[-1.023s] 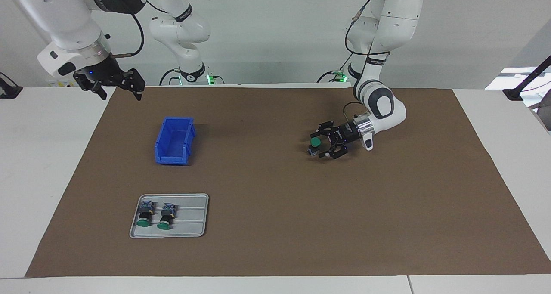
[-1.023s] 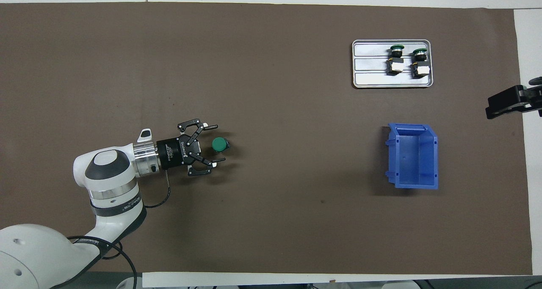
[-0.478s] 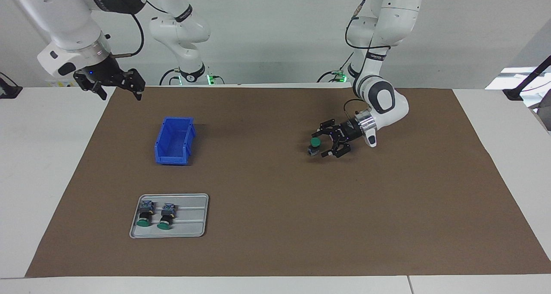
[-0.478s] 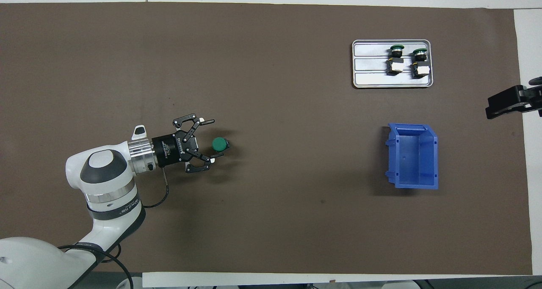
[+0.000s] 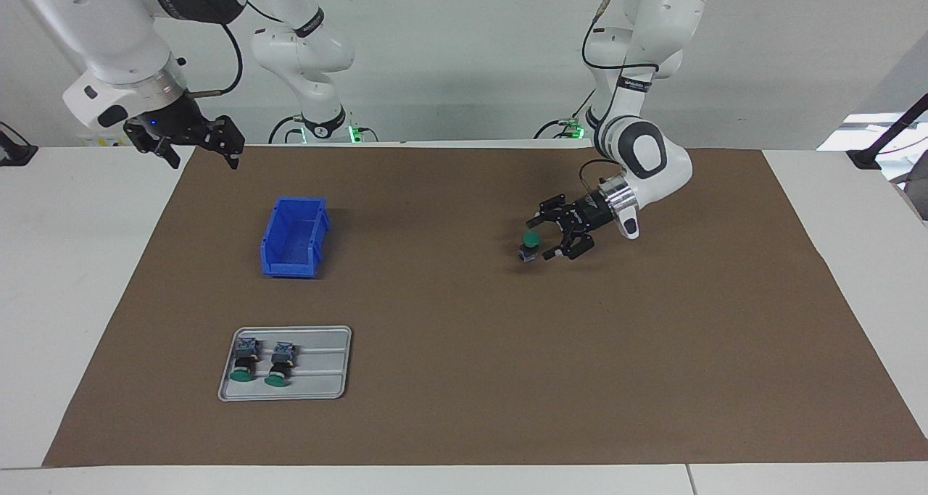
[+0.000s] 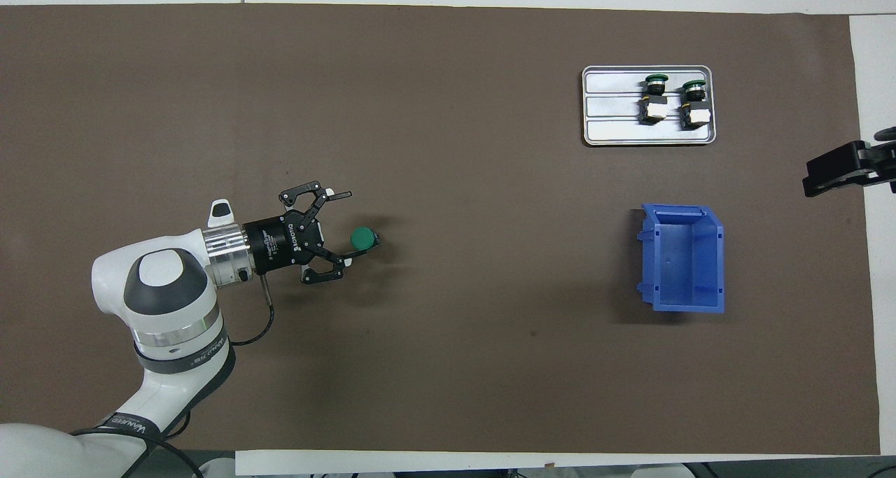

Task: Place and press button with both arms
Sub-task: 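Open the left gripper and draw it back from the button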

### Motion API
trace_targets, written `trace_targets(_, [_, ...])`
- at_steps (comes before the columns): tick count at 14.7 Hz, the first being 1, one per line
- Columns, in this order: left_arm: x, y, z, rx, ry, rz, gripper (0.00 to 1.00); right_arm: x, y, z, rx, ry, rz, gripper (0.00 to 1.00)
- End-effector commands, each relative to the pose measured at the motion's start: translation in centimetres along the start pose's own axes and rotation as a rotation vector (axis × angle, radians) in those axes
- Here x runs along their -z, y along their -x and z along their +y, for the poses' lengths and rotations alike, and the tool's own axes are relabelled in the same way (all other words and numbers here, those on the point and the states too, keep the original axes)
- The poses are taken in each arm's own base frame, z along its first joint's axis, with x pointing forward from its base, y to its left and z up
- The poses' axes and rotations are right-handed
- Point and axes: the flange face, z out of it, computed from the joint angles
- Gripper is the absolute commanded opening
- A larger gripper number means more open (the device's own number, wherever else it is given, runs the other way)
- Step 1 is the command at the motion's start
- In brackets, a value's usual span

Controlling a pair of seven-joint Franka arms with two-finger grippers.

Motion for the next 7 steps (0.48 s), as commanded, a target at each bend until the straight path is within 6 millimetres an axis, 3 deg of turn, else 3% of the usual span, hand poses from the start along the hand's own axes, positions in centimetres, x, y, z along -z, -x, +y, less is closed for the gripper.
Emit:
trace_targets(1, [1.5,2.6,0.3,-0.067,-0.002,0.059,1.00,-0.1,0.6,0.1,0.011,-0.004,-0.003,0.99])
trace_targets(7, [3.4,5.1,1.9,-0.221,-0.120,0.181,1.00,-0.1,0.6,0.1,0.010,-0.004,-0.003,0.99])
